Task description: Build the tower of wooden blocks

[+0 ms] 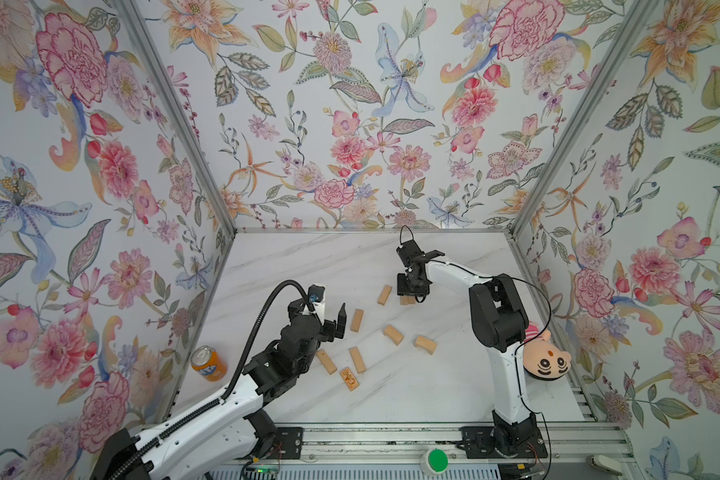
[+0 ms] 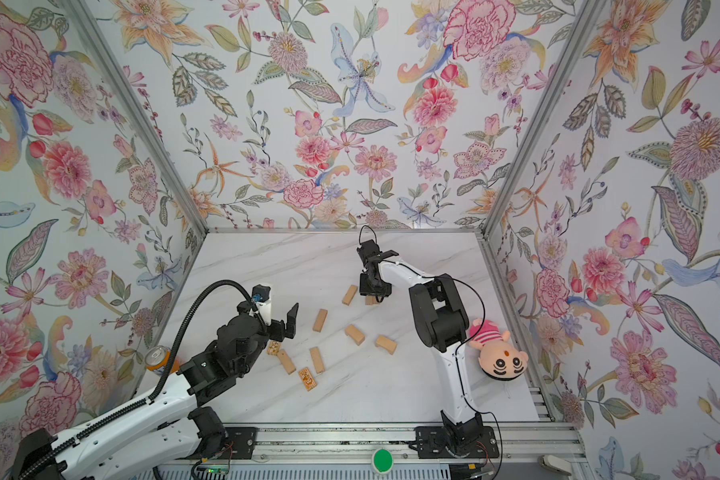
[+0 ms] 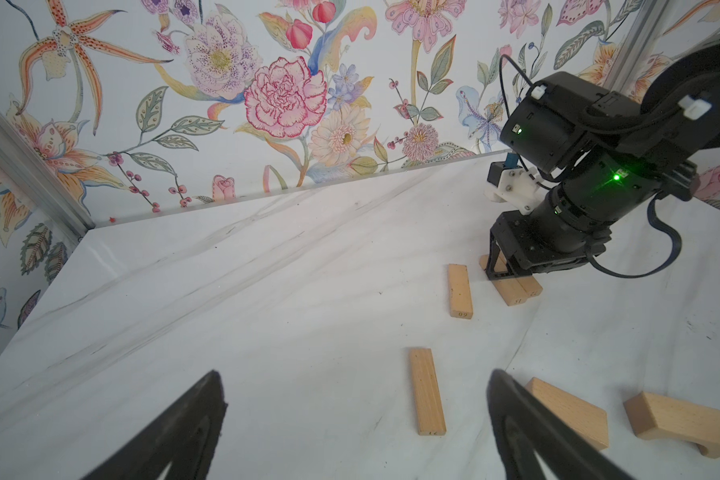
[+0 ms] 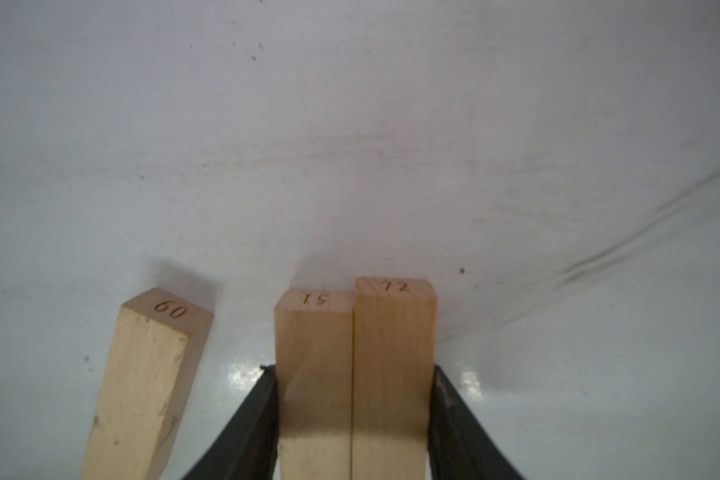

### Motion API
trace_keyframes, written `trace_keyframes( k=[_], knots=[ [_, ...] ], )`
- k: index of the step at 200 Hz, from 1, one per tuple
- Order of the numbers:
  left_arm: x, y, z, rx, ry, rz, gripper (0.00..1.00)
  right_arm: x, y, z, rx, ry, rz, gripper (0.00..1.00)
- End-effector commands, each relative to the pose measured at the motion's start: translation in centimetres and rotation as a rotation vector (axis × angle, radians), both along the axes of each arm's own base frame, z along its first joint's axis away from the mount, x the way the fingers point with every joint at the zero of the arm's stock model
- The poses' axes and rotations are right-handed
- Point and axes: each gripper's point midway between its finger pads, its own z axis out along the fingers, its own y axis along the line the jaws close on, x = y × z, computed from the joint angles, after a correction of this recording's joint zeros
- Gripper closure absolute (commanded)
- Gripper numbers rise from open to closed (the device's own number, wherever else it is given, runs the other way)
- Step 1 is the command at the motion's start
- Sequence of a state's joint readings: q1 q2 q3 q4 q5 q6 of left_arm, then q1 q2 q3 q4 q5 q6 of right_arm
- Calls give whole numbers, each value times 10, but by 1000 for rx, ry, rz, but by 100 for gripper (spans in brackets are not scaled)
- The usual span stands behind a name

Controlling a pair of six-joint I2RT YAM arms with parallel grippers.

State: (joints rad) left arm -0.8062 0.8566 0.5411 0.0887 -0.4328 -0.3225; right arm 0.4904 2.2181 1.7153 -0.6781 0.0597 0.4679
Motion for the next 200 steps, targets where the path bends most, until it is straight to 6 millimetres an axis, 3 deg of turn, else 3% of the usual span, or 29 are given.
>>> trace_keyframes(
  k=[1, 43, 67, 90, 136, 167, 200],
  knots=[
    [-4, 5, -6, 24, 4, 12, 1, -13, 6, -16, -27, 65, 25, 50],
    [-4, 5, -6, 23, 2, 11, 1, -14, 9, -14, -60, 64, 64, 44],
    [-4, 5, -5, 24, 1, 13, 1, -13, 12, -9, -55, 53, 92, 34],
    [-2, 8, -4, 38, 4, 30, 1, -8, 12, 12, -90, -6, 106, 26],
    [-1, 6, -1, 34, 10, 30, 1, -2, 13, 51, -92, -81, 119, 24],
    [-3, 8, 3, 17, 6, 31, 1, -8, 28, 68, -72, -114, 151, 24],
    [-6, 10, 3, -4, 10, 33, 1, -20, 58, 68, -48, -116, 204, 25]
  ],
)
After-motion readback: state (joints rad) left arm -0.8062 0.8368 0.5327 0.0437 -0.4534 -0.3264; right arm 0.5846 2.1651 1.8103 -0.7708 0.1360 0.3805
